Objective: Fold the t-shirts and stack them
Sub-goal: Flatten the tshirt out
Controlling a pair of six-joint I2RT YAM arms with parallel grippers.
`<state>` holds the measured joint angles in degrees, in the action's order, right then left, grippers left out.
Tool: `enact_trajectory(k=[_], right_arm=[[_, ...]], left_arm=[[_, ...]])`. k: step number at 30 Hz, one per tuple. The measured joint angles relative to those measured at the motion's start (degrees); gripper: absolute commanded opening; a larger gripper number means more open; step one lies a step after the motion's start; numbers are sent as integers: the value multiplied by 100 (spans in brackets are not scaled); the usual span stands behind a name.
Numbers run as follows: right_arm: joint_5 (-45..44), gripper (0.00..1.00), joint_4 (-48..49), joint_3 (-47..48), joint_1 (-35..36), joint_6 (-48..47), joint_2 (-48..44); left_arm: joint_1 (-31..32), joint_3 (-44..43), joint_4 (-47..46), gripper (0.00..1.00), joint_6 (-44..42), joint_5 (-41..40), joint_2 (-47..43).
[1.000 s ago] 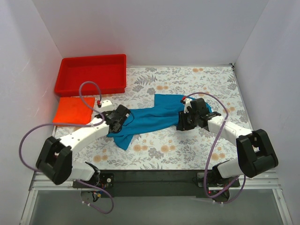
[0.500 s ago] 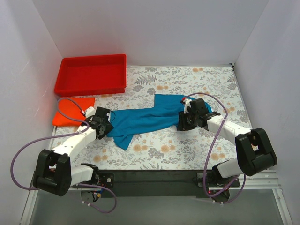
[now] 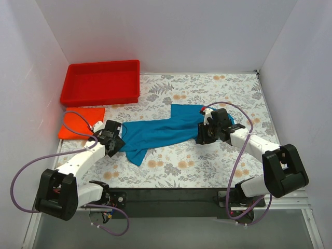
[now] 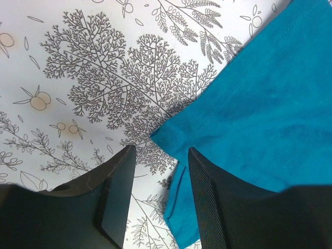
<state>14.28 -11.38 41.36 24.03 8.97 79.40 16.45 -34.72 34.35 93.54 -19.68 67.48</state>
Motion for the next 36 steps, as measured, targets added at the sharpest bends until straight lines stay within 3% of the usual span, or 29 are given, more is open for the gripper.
enact_trajectory(k=[17, 36], right_arm=[[4, 39, 4, -116, 0, -42, -9], [155, 40, 125, -201, 0, -63, -208]], left_arm=[[-11, -4, -111, 43, -17, 90, 522], [-11, -442, -138, 35, -153, 83, 1178]])
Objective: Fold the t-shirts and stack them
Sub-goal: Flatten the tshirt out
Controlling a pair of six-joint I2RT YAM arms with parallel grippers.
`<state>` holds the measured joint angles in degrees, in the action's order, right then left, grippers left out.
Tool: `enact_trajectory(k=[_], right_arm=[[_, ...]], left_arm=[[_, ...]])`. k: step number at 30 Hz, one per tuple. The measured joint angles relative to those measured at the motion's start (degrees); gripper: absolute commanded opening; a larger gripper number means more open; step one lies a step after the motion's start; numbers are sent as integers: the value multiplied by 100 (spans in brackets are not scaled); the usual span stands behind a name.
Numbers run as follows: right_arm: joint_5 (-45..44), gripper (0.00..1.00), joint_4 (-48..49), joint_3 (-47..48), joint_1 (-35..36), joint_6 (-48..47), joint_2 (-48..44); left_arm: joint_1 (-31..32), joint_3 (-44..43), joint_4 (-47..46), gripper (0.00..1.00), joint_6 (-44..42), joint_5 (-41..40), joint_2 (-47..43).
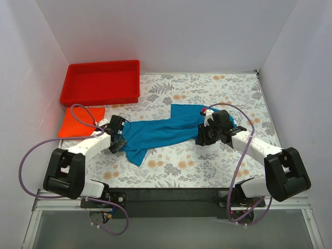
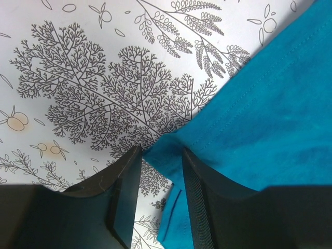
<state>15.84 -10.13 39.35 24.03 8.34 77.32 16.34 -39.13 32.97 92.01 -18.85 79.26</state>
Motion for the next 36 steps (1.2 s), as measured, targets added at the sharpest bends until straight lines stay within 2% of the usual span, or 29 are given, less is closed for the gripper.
enact_trajectory(k=[3, 4, 8, 15, 20, 24, 28, 29, 36], right_arm=[[48, 40, 59, -74, 0, -2, -90], [66, 40, 59, -101, 0, 0, -116], [87, 40, 94, -151, 0, -2, -170], [-160, 40, 90, -177, -2, 44, -358], [-927, 43, -63, -177, -166, 264, -782], [-1360, 45, -223, -214, -761, 511, -1062], [-1360, 47, -332, -348, -1432, 660, -1182], [-1338, 50, -348, -380, -1552, 675, -1180], [-752, 56, -146, -852, -2267, 815, -1158]], left_arm=[[2, -81, 61, 26, -17, -26, 103], [7, -101, 92, 18, -22, -42, 122], [31, -103, 109, 0, 42, -101, 136], [39, -155, 398, 0, 61, -243, 74], [55, -249, 822, 0, -109, -540, -236], [55, -286, 831, 0, -334, -654, -601], [66, -254, 629, 0, -586, -636, -761], [66, -238, 568, 0, -658, -614, -765], [66, -116, 280, 0, -981, -457, -922]])
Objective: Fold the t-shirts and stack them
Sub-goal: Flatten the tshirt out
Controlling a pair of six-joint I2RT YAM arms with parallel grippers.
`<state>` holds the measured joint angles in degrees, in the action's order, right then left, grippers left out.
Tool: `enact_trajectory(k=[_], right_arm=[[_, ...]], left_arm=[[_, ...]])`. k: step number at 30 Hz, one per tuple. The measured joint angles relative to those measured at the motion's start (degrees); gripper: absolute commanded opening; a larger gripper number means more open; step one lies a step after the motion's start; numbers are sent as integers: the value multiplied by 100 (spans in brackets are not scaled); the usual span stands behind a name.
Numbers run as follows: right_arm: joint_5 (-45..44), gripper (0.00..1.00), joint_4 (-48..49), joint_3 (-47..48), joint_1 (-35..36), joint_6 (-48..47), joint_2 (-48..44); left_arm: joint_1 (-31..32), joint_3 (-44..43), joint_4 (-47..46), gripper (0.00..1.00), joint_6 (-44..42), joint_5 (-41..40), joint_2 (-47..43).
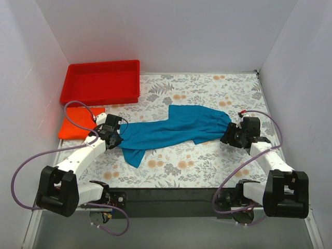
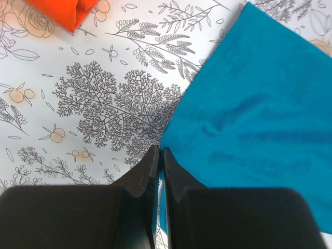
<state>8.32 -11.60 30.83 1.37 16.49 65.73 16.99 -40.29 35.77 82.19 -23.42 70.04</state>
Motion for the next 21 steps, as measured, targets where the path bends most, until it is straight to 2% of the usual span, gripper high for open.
enact_trajectory(k=[7, 15, 18, 21], right_arm=[[800, 59, 833, -391, -693, 334, 291], [1803, 54, 2208, -568, -811, 754, 1211], [2059, 49, 2601, -511, -811, 824, 1550], [2243, 29, 2817, -426, -811, 841, 1847]], left_arm=[[0, 11, -155, 0, -146, 11, -286], [0, 11, -188, 0, -214, 37, -289], [0, 11, -208, 0, -254, 39, -293], [0, 11, -271, 0, -293, 39, -304]])
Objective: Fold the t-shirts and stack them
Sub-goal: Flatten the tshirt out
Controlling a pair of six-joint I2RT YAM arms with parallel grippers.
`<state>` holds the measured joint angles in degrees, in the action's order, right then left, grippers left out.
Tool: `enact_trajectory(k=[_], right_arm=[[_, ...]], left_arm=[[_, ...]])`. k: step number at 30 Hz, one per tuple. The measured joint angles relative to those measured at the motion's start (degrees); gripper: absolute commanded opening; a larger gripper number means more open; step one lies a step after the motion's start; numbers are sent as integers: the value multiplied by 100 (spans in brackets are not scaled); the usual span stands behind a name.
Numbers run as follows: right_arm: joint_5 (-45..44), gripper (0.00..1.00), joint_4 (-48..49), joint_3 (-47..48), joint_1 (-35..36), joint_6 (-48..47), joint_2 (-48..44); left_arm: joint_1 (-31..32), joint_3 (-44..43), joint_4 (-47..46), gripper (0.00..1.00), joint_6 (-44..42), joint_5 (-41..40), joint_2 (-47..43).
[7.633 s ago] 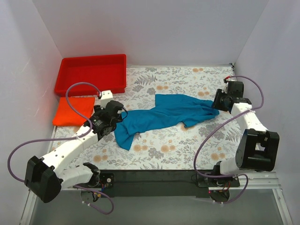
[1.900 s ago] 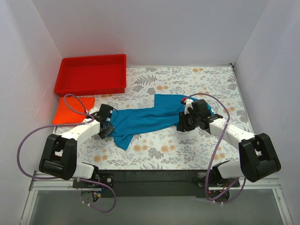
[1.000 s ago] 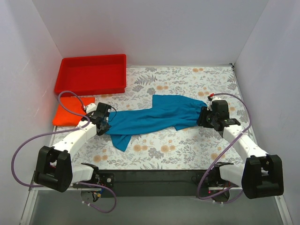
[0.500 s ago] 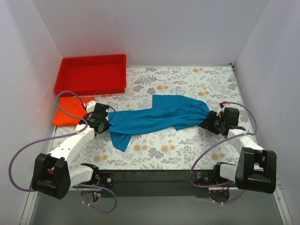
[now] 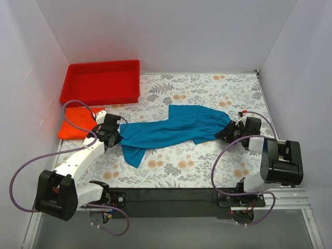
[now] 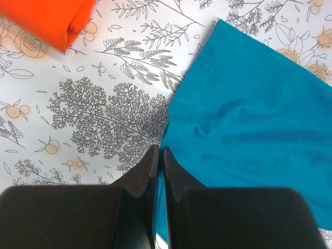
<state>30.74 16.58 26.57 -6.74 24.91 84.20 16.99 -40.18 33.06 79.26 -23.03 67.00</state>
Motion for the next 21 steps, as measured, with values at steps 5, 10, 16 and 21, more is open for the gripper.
enact_trajectory(k=[5, 10, 16, 21], right_arm=[[387, 1, -15, 289, 0, 39, 127], [70, 1, -2122, 1552, 2, -188, -549], [-728, 48, -4199, 3001, 0, -651, -1725], [-973, 52, -5049, 3023, 4, -785, -2116]], left_arm=[[-2, 0, -101, 0, -46, -4, -15], [-7, -15, -142, 0, -87, -168, -81], [-7, -15, -144, 0, -85, -321, -525], [-7, -2, -179, 0, -85, -424, -798]])
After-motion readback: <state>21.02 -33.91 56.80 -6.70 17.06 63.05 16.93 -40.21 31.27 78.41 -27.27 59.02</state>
